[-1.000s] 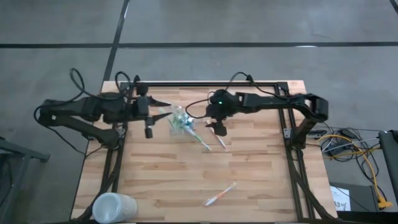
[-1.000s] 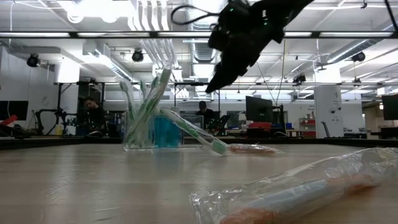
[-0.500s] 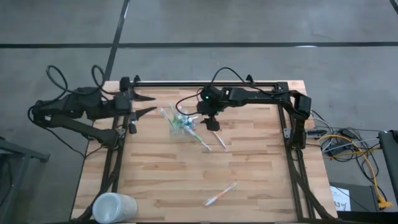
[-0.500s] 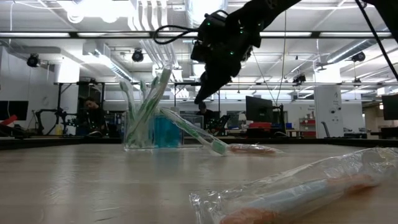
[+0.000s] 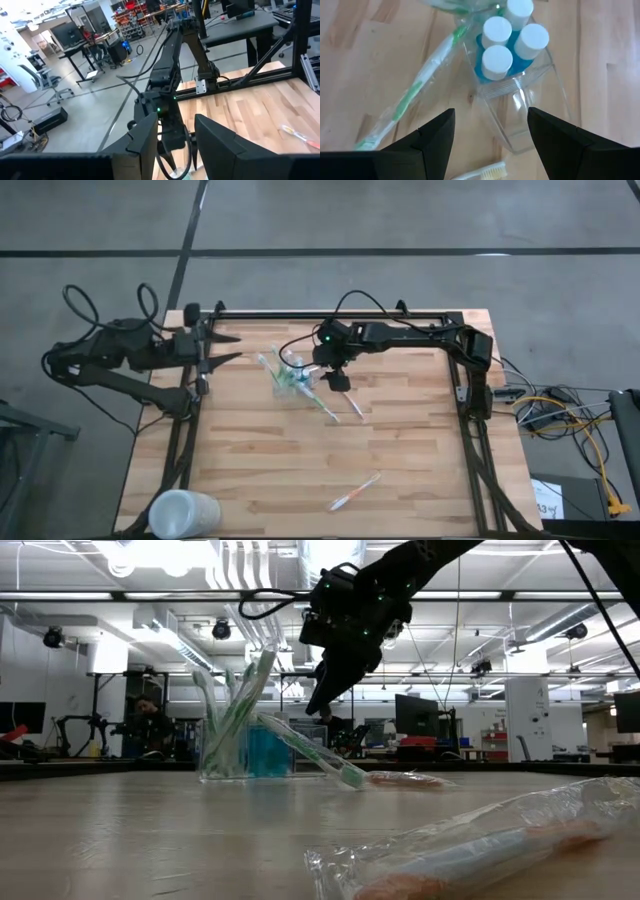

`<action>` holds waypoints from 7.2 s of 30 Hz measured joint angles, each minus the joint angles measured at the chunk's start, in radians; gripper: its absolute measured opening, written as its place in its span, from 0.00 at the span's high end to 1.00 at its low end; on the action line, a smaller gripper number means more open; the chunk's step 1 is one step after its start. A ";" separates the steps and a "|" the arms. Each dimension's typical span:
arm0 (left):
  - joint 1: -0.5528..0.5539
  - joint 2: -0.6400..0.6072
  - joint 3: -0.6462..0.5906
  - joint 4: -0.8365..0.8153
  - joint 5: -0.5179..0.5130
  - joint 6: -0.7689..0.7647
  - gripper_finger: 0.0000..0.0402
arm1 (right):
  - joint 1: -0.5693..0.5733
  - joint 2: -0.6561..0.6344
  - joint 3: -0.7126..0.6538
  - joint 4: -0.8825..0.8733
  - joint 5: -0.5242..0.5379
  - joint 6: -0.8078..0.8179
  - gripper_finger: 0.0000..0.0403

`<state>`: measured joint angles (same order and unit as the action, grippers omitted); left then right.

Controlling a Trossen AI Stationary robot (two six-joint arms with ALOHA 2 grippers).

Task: Pick & Place toothbrushing station
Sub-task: Move the transparent organizer to the center of the table

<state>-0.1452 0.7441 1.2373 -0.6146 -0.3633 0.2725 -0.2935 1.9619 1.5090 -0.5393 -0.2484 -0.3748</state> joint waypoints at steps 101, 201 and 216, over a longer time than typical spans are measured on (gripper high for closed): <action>0.000 -0.409 -1.080 0.596 0.120 -0.389 0.66 | 0.001 0.062 0.005 -0.004 -0.011 0.023 0.68; 0.000 -0.409 -1.079 0.584 0.119 -0.401 0.66 | 0.012 -0.576 -0.661 -0.181 -0.017 0.406 0.96; 0.000 -0.409 -1.079 0.584 0.119 -0.400 0.66 | 0.041 -0.553 -0.660 -0.157 -0.022 0.375 0.96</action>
<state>-0.1452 0.3355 0.1581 -0.0307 -0.2440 -0.1278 -0.2524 1.4091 0.8490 -0.6964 -0.2707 0.0002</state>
